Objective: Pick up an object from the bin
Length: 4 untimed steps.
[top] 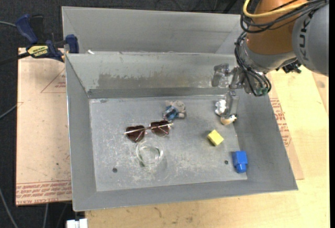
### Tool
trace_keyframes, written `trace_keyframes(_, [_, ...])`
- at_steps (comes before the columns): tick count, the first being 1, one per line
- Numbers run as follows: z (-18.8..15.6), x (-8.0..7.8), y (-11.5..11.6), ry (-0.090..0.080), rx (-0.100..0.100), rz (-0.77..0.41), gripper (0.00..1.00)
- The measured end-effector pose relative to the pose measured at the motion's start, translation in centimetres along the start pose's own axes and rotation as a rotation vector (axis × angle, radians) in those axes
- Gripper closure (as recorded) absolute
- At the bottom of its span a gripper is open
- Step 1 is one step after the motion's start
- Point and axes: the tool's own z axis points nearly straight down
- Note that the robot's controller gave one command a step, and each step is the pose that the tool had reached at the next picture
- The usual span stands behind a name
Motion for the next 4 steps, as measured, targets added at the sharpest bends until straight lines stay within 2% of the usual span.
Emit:
trace_keyframes(1, [6.4, -0.3, -4.2, -0.006, 0.000, 0.048, 0.00])
trace_keyframes(2, [10.4, -0.1, -5.9, 0.005, -0.001, 0.061, 0.00])
trace_keyframes(3, [8.1, 0.0, -7.4, -0.002, 0.000, 0.275, 0.00])
trace_keyframes(4, [11.5, -0.8, -7.7, 0.004, -0.005, 0.187, 0.00])
